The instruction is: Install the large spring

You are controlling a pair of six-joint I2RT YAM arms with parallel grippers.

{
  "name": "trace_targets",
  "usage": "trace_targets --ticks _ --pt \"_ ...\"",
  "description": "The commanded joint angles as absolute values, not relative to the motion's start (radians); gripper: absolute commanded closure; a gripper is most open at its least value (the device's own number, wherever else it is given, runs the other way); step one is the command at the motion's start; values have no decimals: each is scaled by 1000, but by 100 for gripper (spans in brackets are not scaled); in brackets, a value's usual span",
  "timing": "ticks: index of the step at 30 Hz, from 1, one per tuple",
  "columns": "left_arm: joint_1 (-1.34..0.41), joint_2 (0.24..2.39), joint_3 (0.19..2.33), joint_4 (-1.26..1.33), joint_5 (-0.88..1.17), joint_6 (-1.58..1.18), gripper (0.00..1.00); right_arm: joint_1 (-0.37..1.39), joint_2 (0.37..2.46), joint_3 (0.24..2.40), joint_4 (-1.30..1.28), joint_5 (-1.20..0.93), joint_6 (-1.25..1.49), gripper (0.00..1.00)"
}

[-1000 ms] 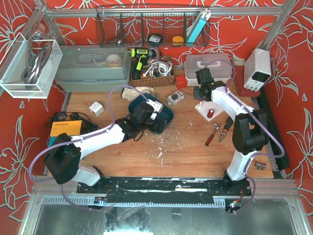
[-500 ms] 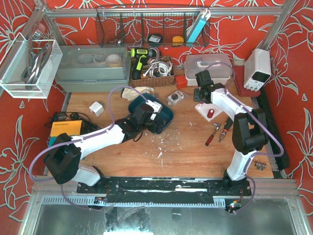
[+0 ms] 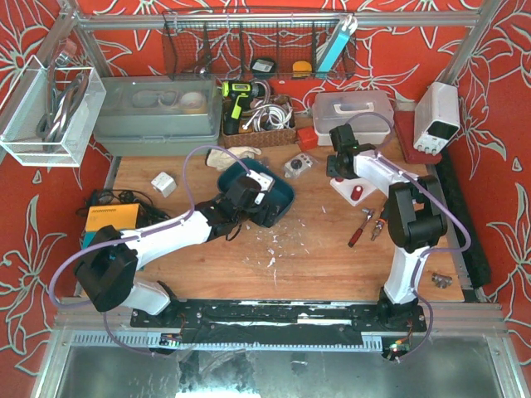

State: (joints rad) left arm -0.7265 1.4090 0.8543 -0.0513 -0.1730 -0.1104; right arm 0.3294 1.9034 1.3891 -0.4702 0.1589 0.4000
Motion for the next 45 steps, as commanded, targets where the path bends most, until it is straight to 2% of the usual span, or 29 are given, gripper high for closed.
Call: trace_targets --ticks 1,4,11,13,20,24,26,29,31,33,35,39,43,45 --pt "-729 1391 860 -64 -193 -124 0 324 1881 1386 -456 149 397 59" --pt "-729 1393 873 -70 -194 -131 0 325 1839 1392 -484 144 383 40" --pt "-729 1360 925 -78 -219 -169 0 321 1614 1339 -585 143 337 17" --pt "-729 1327 941 -74 -233 -194 0 321 1514 1300 -595 140 316 3" --pt "-729 1179 973 -63 -351 -268 0 322 1095 1067 -606 152 325 1" --pt "-729 1084 891 22 -445 -323 0 321 822 823 -435 204 255 1" --pt "-728 1038 799 151 -442 -227 0 321 681 650 -227 272 249 1" --pt "-729 999 629 334 -326 47 0 321 504 461 -63 373 170 1" --pt "-727 967 531 406 -405 82 0 321 427 399 -36 453 94 1" --pt "-697 980 491 442 -591 -23 0 321 405 358 -43 505 5 1" --pt "-643 1017 480 416 -681 -112 0 321 413 324 -49 547 -22 1" --pt "-549 1055 427 511 -512 41 0 319 432 220 59 574 -37 1" --pt "-453 1107 389 529 -551 -25 0 278 547 153 294 556 7 1" --pt "-413 1134 358 608 -490 18 0 257 653 170 330 546 18 1"
